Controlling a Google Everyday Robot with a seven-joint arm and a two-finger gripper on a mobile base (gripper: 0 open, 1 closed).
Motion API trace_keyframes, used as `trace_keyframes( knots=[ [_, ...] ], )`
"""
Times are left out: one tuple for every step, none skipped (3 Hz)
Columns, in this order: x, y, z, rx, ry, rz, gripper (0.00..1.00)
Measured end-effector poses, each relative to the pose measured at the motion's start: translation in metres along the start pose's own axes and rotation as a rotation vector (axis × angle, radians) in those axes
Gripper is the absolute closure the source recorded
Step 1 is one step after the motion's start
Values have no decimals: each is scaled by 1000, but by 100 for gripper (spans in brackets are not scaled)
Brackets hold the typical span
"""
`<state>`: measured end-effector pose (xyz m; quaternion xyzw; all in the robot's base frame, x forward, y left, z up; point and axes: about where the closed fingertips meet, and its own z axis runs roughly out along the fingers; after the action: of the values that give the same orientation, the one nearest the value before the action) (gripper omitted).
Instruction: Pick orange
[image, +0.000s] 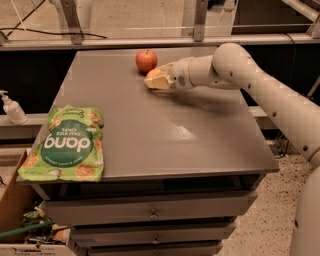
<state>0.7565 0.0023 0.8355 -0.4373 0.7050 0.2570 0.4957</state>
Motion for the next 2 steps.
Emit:
trace_keyframes(
  knots=[
    [-6, -2, 0, 1, -3, -11, 100],
    [-23, -12, -10, 18, -16, -35, 100]
  ],
)
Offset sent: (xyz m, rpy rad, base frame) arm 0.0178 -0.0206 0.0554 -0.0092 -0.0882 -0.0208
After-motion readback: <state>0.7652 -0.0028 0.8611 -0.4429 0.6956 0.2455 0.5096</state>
